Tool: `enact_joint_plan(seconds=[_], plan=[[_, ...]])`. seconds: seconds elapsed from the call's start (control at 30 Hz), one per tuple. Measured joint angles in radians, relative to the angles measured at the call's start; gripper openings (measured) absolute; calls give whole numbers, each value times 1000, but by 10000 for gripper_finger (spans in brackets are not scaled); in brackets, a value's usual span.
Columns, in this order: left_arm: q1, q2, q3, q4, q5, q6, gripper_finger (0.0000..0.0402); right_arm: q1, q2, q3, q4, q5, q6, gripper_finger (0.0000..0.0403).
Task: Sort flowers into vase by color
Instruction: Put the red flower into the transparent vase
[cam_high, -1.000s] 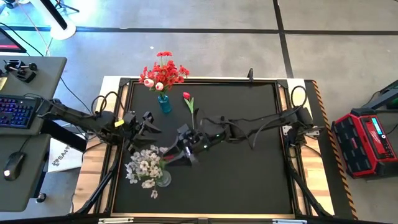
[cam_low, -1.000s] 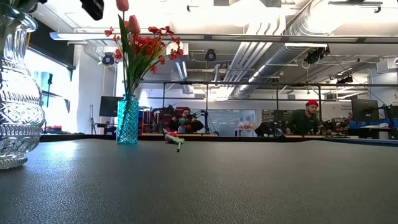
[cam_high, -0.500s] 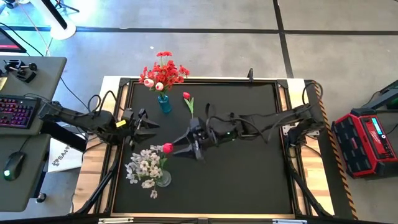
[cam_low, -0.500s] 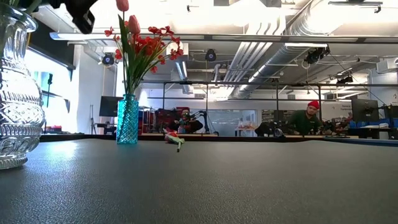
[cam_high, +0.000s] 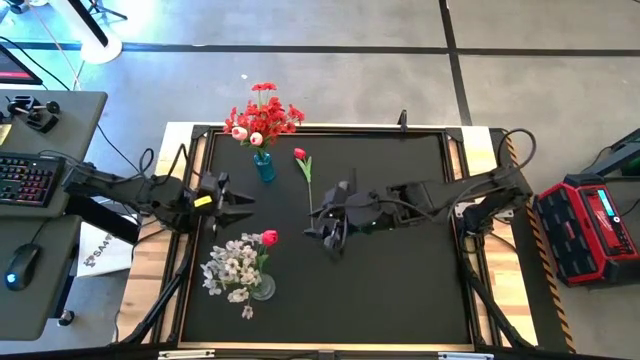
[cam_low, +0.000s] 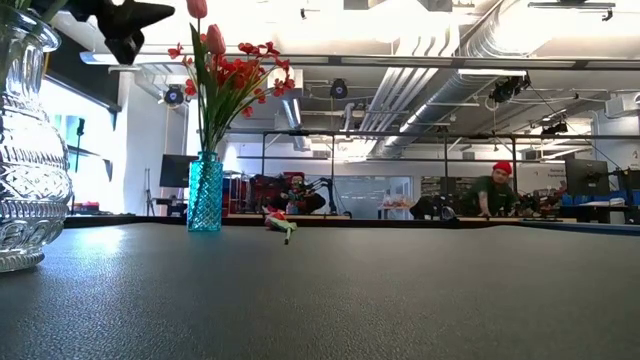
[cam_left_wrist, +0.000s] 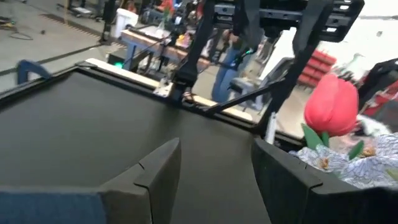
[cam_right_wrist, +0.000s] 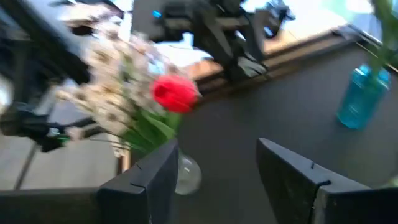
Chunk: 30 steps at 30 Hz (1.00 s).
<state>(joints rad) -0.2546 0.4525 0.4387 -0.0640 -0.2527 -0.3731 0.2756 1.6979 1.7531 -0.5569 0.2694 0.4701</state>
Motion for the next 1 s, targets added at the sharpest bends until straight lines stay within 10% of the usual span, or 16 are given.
enact_joint_plan(seconds=[0.67,1.0], plan=[[0,-14,73,-222,-57,-71,184,74,-52,-58,-614,371,431,201],[0,0,74,-265,-48,-72,184,33,-149,-629,27,319,808,201]])
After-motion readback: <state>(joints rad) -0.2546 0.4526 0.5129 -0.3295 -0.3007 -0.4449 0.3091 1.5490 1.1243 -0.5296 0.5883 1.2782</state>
